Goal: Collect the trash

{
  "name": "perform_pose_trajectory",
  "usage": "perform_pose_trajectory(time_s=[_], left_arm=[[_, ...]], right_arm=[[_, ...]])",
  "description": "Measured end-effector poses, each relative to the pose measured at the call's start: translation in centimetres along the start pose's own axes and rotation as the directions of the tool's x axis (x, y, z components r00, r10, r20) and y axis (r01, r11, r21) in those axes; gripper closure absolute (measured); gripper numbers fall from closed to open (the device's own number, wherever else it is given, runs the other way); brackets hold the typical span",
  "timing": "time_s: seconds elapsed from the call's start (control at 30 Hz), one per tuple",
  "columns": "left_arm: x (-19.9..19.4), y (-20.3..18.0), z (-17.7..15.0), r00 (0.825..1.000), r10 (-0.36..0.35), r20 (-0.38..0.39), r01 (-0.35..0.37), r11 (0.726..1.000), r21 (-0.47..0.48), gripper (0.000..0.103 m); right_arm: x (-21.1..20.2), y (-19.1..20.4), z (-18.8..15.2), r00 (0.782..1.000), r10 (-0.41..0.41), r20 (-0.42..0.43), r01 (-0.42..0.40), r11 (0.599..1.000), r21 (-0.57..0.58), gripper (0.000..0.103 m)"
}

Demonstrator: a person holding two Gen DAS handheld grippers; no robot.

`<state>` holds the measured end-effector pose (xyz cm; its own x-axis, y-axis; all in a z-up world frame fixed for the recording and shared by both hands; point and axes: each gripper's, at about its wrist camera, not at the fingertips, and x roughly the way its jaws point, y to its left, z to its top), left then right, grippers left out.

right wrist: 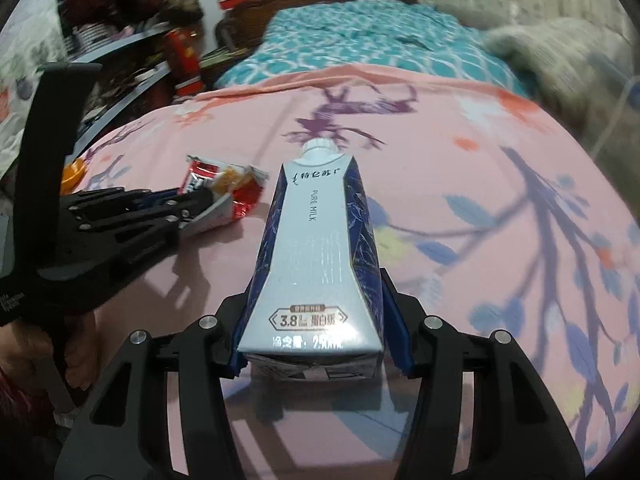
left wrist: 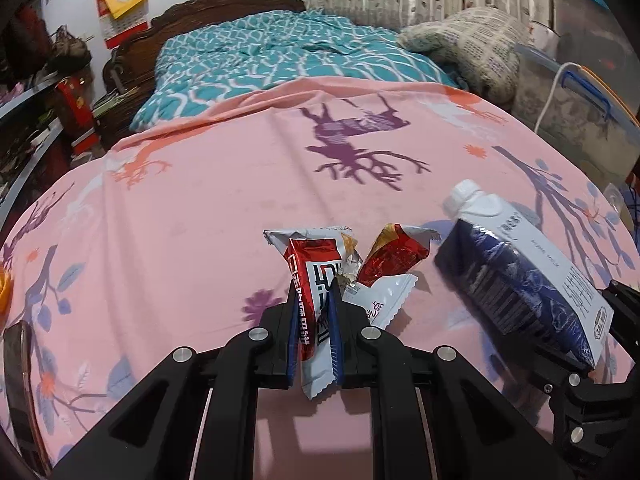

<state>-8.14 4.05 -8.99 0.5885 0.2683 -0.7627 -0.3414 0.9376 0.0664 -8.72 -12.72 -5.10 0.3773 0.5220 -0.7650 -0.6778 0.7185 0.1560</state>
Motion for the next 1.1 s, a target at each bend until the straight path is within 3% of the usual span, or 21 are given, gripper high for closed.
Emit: perform_pose_trajectory(time_s=[0.3,0.37,0.43,0.63,0.67,0.8,0.87,1.0,1.1], left_arm=[[-0.1,3.5,-0.4,0.999,0.051,-0.003,-0.051,0.997,-0.064,0.091],[0.0,4.3,-0.3,0.999,0.048,-0.006,-0.049,0.996,-0.080,0.091],[0.0,5.0,-0.4,0.999,0.041,-0.009,-0.042,0.995,-0.093,0.091],[0.1,6.9,-0.5,0.999,-0.041,-0.019,0.038,0.990,-0.137,0.090],[0.1,7.0,-0.5,0.999,-0.050,-0.018,0.047,0.989,-0.140,0.088],[-0.4,7.4,-0.6,0.996,-0.089,0.003,0.089,0.983,-0.162,0.056],[-0.8,7.2,-0.5,0.994,-0.108,0.021,0.110,0.981,-0.159,0.051],[-1.5,6.7,-0.3,0.991,-0.128,0.046,0.134,0.980,-0.150,0.026],[-1.4,6.2,0.1,0.989,-0.143,0.044,0.148,0.980,-0.135,0.022]], right_arm=[[2.1,2.2,1.0,0.999,0.024,-0.035,-0.026,0.998,-0.054,0.046],[2.3,2.4,0.8,0.999,0.021,-0.037,-0.024,0.998,-0.061,0.043],[2.1,2.4,0.7,0.999,0.022,-0.037,-0.024,0.998,-0.059,0.033],[2.0,1.8,0.9,0.999,0.028,-0.026,-0.029,0.999,-0.030,0.022],[2.0,1.8,1.0,0.999,0.027,-0.023,-0.027,0.999,-0.031,0.020],[2.0,2.0,1.4,1.000,0.022,-0.009,-0.023,0.999,-0.034,0.017],[2.1,2.0,1.6,1.000,0.023,-0.006,-0.023,0.999,-0.029,0.017],[2.1,1.9,1.7,1.000,0.022,-0.004,-0.022,1.000,-0.021,0.016],[2.2,1.6,1.8,1.000,0.023,-0.002,-0.023,1.000,-0.002,0.016]])
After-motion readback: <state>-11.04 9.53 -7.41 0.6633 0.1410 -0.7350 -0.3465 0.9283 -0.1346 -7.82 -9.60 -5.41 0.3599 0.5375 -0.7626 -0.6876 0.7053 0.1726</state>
